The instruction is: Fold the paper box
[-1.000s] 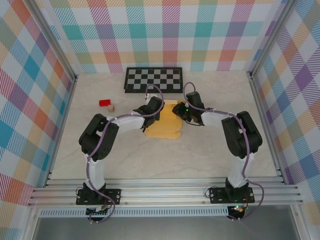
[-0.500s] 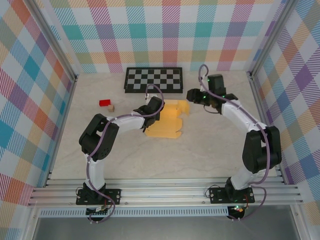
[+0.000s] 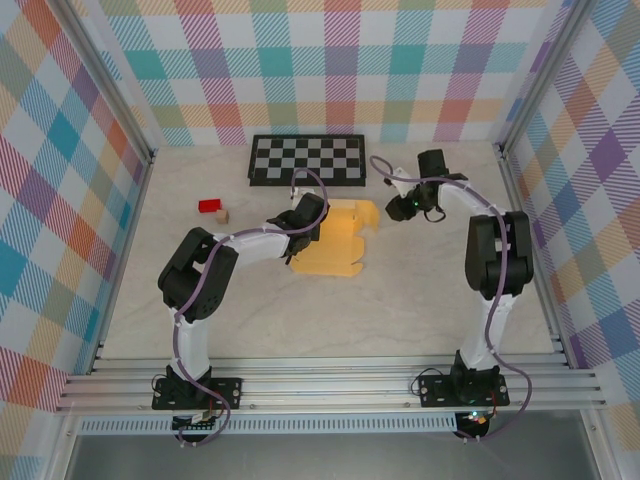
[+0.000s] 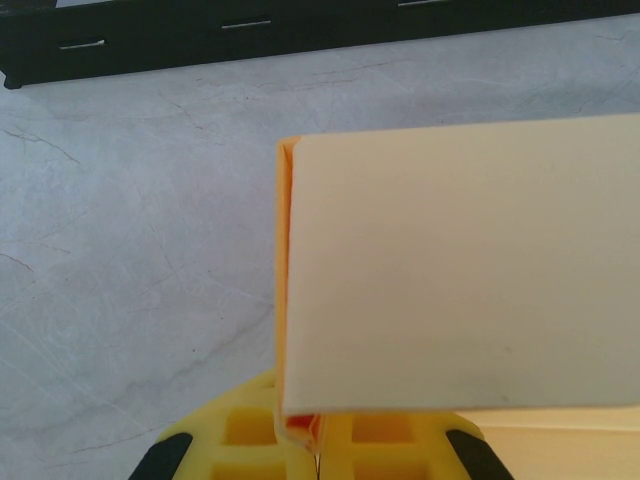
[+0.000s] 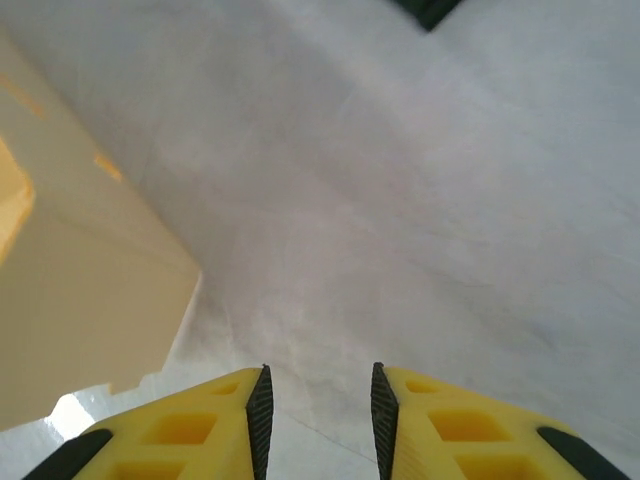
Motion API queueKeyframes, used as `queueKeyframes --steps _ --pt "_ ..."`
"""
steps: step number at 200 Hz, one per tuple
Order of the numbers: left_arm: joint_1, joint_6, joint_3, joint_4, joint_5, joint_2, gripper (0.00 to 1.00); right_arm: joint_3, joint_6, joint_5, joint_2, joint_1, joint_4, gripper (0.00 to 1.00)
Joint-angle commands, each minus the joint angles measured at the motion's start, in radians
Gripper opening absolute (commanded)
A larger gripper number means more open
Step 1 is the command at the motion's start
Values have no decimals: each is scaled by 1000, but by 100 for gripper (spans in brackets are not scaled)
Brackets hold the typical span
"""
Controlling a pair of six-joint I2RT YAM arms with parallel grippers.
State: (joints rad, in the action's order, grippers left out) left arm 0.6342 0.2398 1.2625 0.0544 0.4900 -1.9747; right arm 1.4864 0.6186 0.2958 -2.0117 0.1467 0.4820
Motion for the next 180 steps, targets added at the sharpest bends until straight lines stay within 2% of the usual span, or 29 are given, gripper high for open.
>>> queueKeyframes --steps 1,33,106,158,180 --pt "18 -19 -2 111 -45 -46 0 52 196 124 -13 19 84 35" --pt "18 -19 5 116 -47 -52 0 63 234 178 -33 63 86 36" --pt "19 -20 10 122 -49 -56 0 91 235 212 -73 132 54 34" --pt "21 -27 17 125 -54 -60 0 49 120 263 -37 155 -54 34" --pt "23 -27 17 125 -50 -59 0 34 51 198 -30 176 -102 33"
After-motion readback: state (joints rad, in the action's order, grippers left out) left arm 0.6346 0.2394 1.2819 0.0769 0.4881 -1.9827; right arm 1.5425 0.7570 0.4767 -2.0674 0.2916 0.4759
